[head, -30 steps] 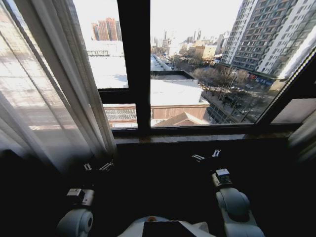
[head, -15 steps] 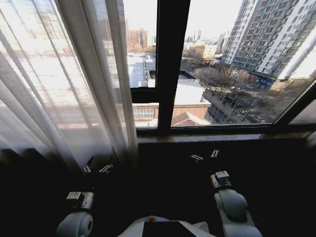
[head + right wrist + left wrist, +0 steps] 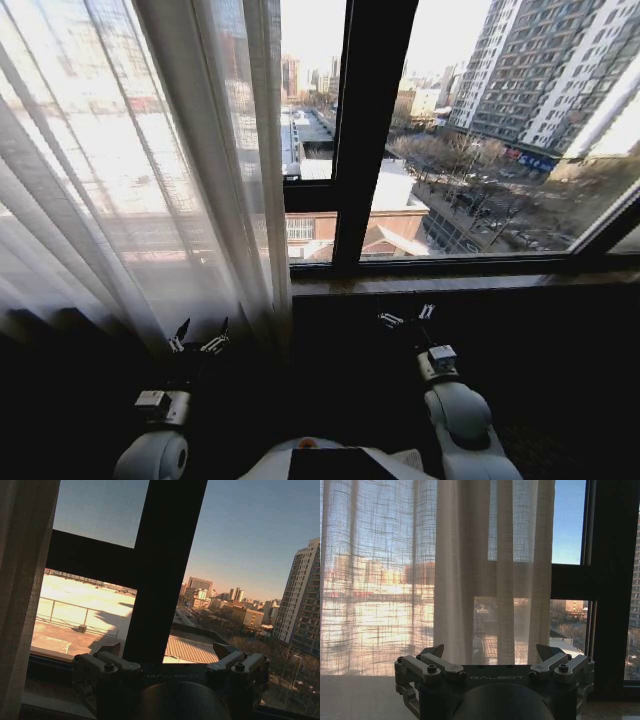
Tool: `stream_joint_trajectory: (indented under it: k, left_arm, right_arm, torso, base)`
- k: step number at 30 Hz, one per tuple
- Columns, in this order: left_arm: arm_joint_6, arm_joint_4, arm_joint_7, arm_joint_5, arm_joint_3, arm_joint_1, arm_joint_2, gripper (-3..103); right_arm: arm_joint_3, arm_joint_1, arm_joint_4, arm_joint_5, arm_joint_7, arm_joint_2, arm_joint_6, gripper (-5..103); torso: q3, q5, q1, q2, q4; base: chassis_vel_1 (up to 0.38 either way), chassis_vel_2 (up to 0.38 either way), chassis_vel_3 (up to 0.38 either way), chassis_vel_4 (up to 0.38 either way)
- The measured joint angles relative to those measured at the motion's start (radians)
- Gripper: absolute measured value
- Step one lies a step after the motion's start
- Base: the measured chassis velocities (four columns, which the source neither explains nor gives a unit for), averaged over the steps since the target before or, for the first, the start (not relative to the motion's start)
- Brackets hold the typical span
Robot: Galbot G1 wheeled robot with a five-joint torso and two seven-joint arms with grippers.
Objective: Open the curtains by pulling them apart, changing their state from closed to fully open.
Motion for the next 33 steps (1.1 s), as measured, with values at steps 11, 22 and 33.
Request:
stream_joint_trajectory:
  k: [11,22,33]
  left_arm:
    - [-0.01,-0.007,0.0,0.002,-0.005,0.011,-0.005,100]
    - [-0.014,-0.006,0.0,0.006,-0.007,0.007,-0.009,100]
    - [-0.008,-0.003,-0.001,0.013,-0.004,-0.003,-0.012,100]
  right_arm:
    - [-0.007,0.013,0.0,-0.002,0.018,0.001,-0.01,100]
    - [-0.01,0.023,-0.012,-0.019,0.019,0.001,-0.01,100]
    - [-0.007,0.035,-0.026,-0.02,0.027,-0.001,-0.008,100]
  torso:
    - [0.0,0.0,0.0,0.0,0.0]
    - [0.0,-0.0002,0.0,0.0,0.0]
    - [0.0,-0.0001,0.001,0.0,0.0]
  base:
    - [-0.006,0.002,0.003,-0.004]
    - [-0.124,0.106,0.112,-0.102]
    - [-0.201,0.193,0.202,-0.199]
